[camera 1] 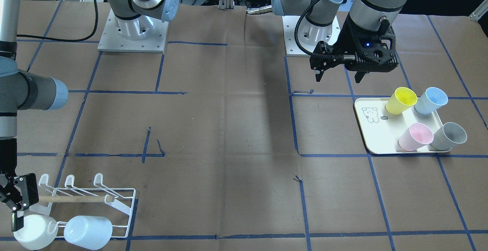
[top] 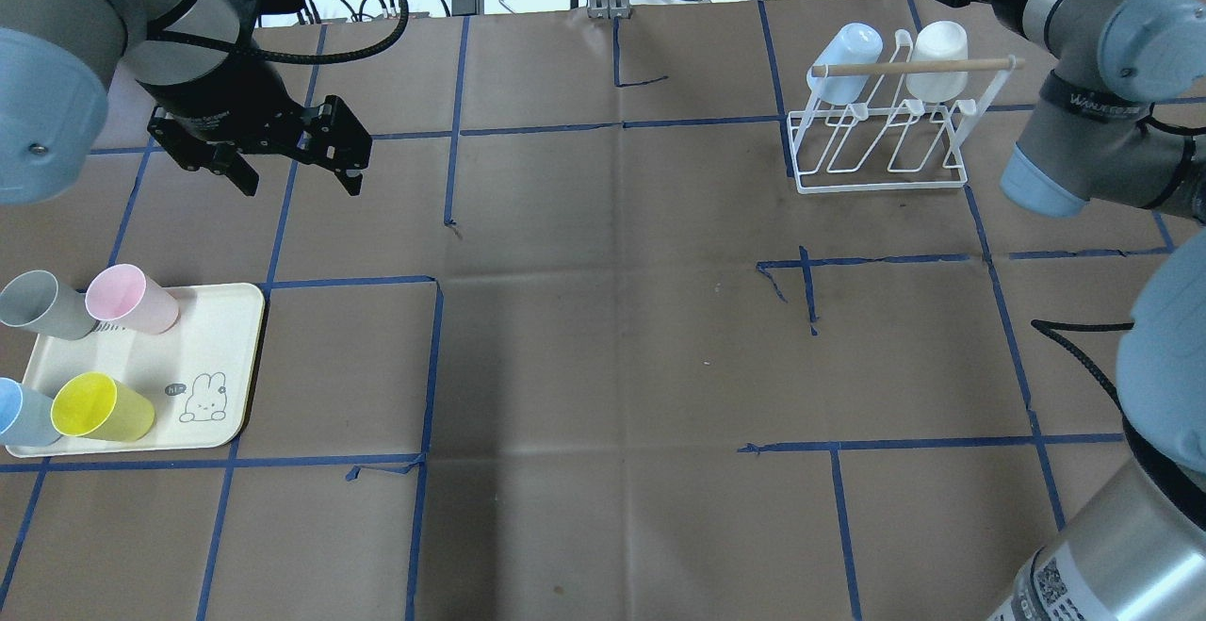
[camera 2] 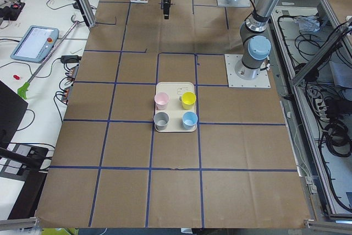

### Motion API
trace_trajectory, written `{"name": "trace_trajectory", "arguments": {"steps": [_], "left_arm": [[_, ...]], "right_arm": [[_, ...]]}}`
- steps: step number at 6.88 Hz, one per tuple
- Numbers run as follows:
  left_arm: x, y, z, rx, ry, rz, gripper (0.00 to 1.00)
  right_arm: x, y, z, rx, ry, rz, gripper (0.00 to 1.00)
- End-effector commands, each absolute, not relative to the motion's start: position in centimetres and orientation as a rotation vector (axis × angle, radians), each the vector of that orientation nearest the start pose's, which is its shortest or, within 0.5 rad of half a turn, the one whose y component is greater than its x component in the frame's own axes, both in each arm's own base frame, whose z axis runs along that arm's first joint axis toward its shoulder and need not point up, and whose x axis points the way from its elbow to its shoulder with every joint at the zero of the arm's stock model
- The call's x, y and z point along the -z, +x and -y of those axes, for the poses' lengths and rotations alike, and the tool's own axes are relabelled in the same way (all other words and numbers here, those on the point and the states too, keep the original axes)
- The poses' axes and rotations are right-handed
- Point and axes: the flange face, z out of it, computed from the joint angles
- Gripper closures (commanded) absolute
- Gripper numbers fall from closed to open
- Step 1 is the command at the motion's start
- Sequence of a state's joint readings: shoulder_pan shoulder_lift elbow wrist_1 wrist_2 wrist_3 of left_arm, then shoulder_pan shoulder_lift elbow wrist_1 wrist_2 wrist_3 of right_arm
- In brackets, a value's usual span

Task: Transfer IKEA cup to right arm and place on rack

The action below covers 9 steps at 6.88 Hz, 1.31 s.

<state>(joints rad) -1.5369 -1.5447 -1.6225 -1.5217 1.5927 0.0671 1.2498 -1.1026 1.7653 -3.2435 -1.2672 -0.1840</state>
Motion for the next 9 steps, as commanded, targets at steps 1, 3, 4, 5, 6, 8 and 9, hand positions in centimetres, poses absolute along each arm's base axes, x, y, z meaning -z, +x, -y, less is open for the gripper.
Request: {"name": "trace_trajectory", "arguments": {"steps": [1, 3, 4, 5, 6, 8, 9], "left_arm": [[-48.1, -11.3, 48.7, 0.036, 0.052, -3.117, 0.01], [-48.1, -11.3, 48.7, 0.039, 0.047, -3.118, 0.01], [-48.1, -11.3, 48.7, 0.039, 0.040, -3.118, 0.01], [-48.3, -11.3, 48.7, 0.044, 0.035, -3.118, 0.01], [-48.2, -11.3, 48.7, 0.041, 0.026, -3.118, 0.01], [-48.4, -11.6, 48.5, 0.049, 0.008, -3.152, 0.01], [-48.4, -11.7, 48.5, 0.050, -0.004, -3.160, 0.01]], "right_arm": [[-37.3, -1.3, 64.2, 1.401, -0.078, -2.770, 0.00], [-41.0, 3.2, 64.1, 1.099, -0.077, -2.908, 0.00], [-42.0, 5.7, 64.4, 0.993, -0.107, -2.988, 0.00], [-41.5, 8.7, 63.9, 0.907, -0.089, -3.020, 0.00], [-41.5, 10.8, 62.6, 0.751, -0.037, -3.042, 0.00], [-42.5, 11.8, 58.0, 0.349, 0.156, -3.075, 0.00], [-42.0, 12.6, 56.2, 0.183, 0.146, -3.088, 0.00]]}}
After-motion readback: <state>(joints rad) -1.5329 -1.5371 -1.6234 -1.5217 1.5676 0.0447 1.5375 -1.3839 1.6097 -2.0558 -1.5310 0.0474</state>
